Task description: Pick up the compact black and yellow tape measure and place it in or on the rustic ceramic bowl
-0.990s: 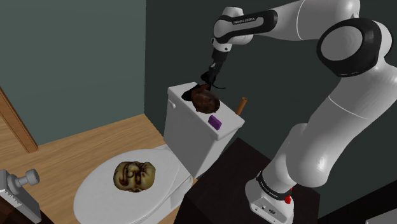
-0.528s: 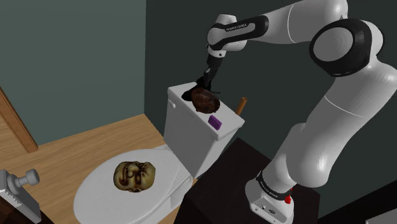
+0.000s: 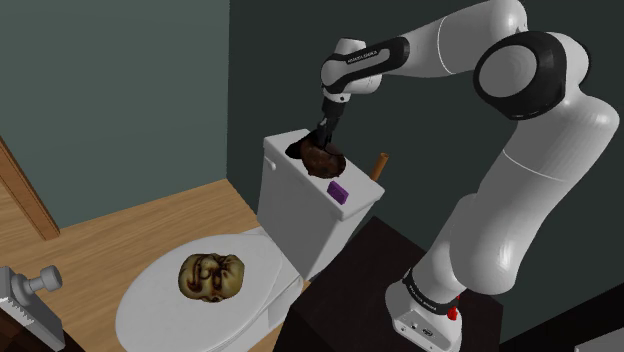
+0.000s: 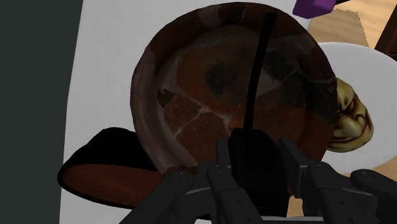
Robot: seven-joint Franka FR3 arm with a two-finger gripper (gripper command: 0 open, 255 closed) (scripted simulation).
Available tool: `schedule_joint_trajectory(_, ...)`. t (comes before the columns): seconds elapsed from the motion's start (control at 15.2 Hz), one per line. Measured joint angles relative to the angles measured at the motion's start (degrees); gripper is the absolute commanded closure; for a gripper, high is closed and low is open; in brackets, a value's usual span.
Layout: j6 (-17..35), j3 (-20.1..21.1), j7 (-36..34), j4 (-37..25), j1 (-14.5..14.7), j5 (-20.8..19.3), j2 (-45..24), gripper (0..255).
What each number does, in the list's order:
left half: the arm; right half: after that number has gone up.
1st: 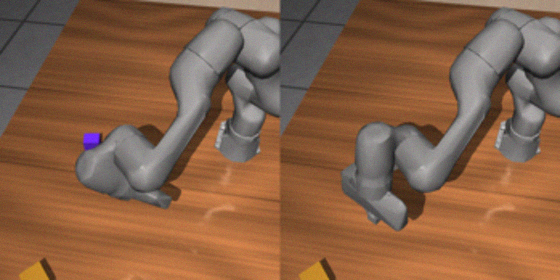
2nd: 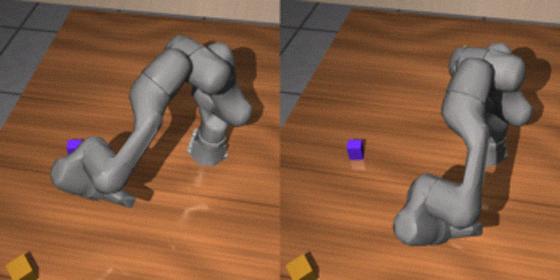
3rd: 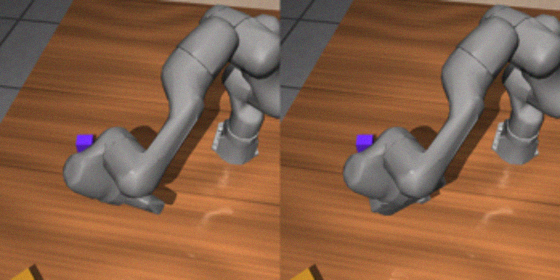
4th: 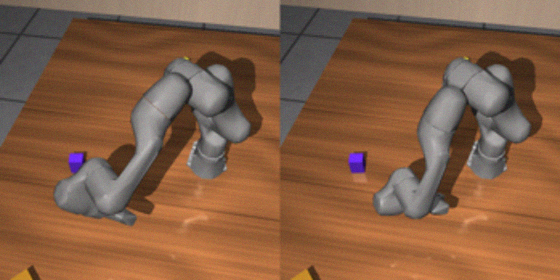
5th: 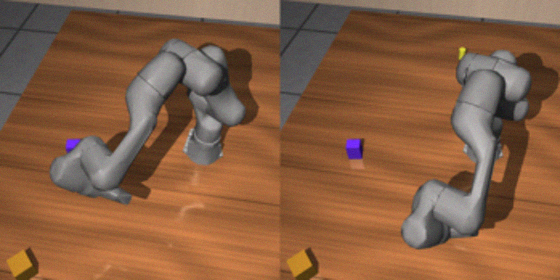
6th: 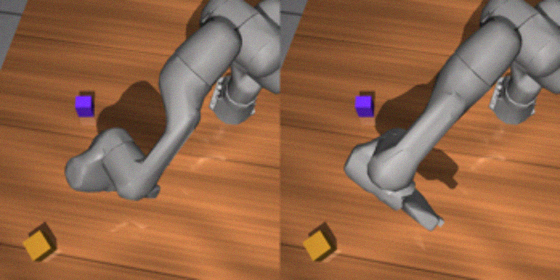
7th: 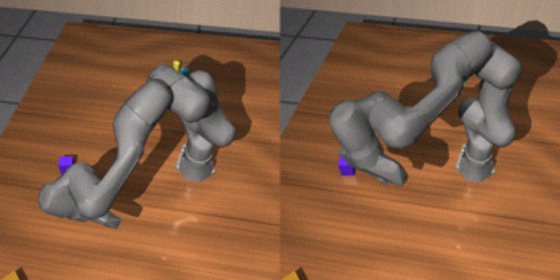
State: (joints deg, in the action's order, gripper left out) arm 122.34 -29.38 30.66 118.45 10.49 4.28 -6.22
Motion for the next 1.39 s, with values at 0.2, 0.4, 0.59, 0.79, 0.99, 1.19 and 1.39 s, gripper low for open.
schedule_joint_trajectory(0.2,0.42,0.0,0.11,0.27,-0.03,0.12,-0.16,255)
schedule_joint_trajectory(0.4,0.47,0.0,0.12,0.32,-0.04,0.12,-0.16,255)
schedule_joint_trajectory(0.59,0.48,0.0,0.13,0.32,-0.04,0.12,-0.15,0)
schedule_joint_trajectory(0.79,0.48,0.0,0.13,0.32,-0.04,0.12,-0.15,0)
schedule_joint_trajectory(0.99,-1.44,-0.1,-0.33,-0.71,0.07,-0.58,0.96,0)
schedule_joint_trajectory(1.19,-5.52,-0.17,-0.95,-3.67,0.19,-1.44,2.29,0)
schedule_joint_trajectory(1.39,-6.26,-0.18,-1.15,-3.99,0.23,-1.71,2.72,0)
